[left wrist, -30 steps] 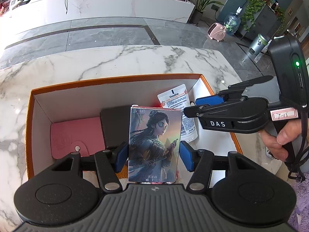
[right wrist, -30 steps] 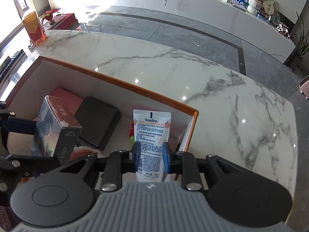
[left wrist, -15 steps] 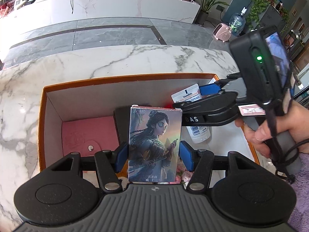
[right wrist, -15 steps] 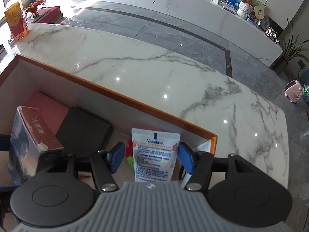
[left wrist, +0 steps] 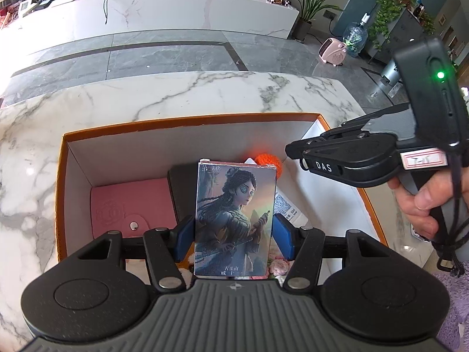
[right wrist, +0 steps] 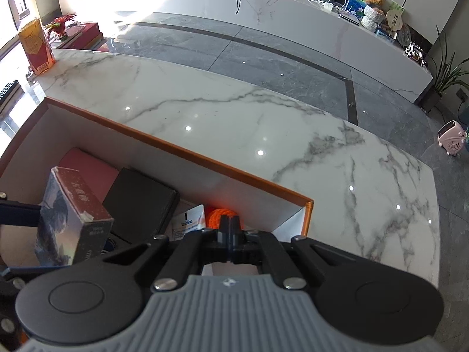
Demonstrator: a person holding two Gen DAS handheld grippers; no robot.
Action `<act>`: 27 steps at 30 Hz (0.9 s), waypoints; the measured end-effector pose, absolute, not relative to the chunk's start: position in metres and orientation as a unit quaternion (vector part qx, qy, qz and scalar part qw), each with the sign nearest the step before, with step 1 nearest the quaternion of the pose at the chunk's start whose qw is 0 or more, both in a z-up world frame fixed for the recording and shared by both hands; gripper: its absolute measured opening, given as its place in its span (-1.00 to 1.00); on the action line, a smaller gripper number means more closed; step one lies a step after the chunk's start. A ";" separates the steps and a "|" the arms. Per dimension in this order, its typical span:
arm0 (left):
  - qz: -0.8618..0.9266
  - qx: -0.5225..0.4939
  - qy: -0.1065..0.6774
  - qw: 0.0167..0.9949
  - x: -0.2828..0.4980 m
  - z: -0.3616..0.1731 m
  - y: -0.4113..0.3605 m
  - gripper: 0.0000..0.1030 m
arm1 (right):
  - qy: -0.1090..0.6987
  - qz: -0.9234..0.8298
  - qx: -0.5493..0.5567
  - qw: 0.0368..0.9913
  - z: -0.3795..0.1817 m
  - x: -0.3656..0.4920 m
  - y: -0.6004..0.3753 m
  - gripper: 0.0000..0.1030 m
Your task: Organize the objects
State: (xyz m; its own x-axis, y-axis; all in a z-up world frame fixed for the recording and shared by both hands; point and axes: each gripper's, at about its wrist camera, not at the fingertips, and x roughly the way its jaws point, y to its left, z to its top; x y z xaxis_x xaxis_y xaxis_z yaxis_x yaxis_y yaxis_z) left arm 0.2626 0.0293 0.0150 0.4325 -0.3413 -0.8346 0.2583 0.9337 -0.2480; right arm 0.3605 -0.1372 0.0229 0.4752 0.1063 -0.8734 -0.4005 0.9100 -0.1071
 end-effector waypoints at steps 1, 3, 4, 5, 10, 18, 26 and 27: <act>-0.177 -0.041 0.502 0.845 0.263 0.015 0.029 0.29 | 0.498 0.159 -0.141 0.841 0.023 0.360 -0.137 -1.00; -0.173 -0.040 0.502 0.847 0.262 0.016 0.029 0.29 | 0.517 0.173 -0.124 0.829 0.020 0.362 -0.136 -0.99; -0.171 -0.037 0.501 0.848 0.262 0.016 0.029 0.29 | 0.521 0.171 -0.123 0.827 0.017 0.362 -0.135 -0.97; -0.169 -0.035 0.500 0.849 0.262 0.017 0.029 0.29 | 0.522 0.168 -0.125 0.827 0.014 0.362 -0.134 -0.90; -0.165 -0.033 0.500 0.849 0.262 0.017 0.033 0.29 | 0.542 0.170 -0.109 0.815 -0.004 0.365 -0.131 -0.36; -0.162 -0.033 0.506 0.847 0.265 0.013 0.033 0.29 | 0.556 0.161 -0.126 0.806 -0.024 0.376 -0.117 -0.11; -0.166 -0.033 0.508 0.845 0.263 0.011 0.033 0.29 | 0.586 0.129 -0.099 0.794 -0.042 0.382 -0.121 -0.31; -0.166 -0.031 0.509 0.844 0.263 0.011 0.033 0.29 | 0.583 0.130 -0.096 0.796 -0.039 0.381 -0.122 -0.43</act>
State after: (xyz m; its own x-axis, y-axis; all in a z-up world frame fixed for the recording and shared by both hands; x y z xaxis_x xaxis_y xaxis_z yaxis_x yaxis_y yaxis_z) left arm 0.2626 0.0331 0.0106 0.4273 -0.3111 -0.8489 0.2490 0.9431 -0.2203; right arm 0.3815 -0.1223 -0.0388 0.2866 0.0952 -0.9533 -0.3200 0.9474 -0.0016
